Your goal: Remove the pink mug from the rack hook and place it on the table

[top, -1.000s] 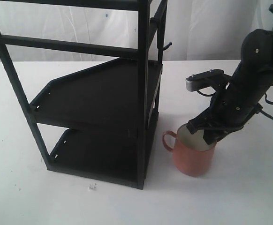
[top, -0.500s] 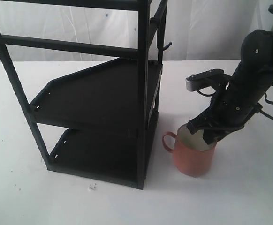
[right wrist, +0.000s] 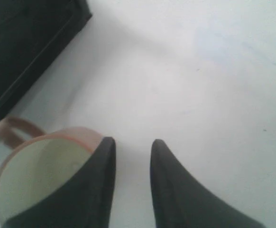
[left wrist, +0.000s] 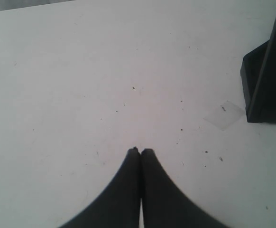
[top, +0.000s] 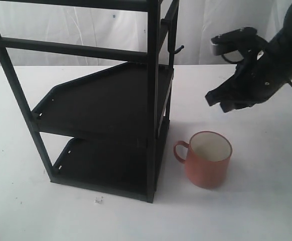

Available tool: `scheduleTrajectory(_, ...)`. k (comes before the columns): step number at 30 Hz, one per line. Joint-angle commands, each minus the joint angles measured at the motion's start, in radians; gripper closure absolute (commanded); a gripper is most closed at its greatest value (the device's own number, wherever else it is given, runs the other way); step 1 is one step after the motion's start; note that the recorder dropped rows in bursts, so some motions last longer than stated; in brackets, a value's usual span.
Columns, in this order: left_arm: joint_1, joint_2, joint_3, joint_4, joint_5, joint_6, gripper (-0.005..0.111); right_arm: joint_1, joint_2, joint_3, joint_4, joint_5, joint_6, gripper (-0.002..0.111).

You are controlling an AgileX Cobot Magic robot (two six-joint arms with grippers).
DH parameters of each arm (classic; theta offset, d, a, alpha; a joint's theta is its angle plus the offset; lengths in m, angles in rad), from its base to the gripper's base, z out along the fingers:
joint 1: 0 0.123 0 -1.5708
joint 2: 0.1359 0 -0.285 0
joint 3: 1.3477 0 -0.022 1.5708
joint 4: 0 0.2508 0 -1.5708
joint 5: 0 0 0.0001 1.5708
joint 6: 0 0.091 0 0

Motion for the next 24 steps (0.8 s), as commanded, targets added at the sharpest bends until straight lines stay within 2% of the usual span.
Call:
scheduleTrajectory(1,-0.003,-0.004,0.004,-0.001,-0.002,-0.009,0.107,-0.115,-0.005,0.084,-0.027,-0.165,0.113,0.099)
scheduleTrajectory(4,-0.003,-0.004,0.004,-0.001,-0.002,-0.009,0.107,-0.188,-0.009,0.121,-0.02,-0.255,0.214,0.108)
scheduleTrajectory(8,-0.003,-0.004,0.004,-0.001,-0.002,-0.009,0.107,-0.241,-0.03,0.189,0.035,-0.378,0.234,0.108)
scheduleTrajectory(13,-0.003,-0.004,0.004,-0.001,-0.002,-0.009,0.107,-0.251,-0.114,0.371,0.063,-0.685,0.234,0.108)
scheduleTrajectory(20,-0.003,-0.004,0.004,-0.001,-0.002,-0.009,0.107,-0.251,-0.366,0.616,0.054,-1.082,0.261,0.108)
scheduleTrajectory(24,-0.003,-0.004,0.004,-0.001,-0.002,-0.009,0.107,-0.251,-0.593,0.69,-0.026,-1.154,0.261,0.108)
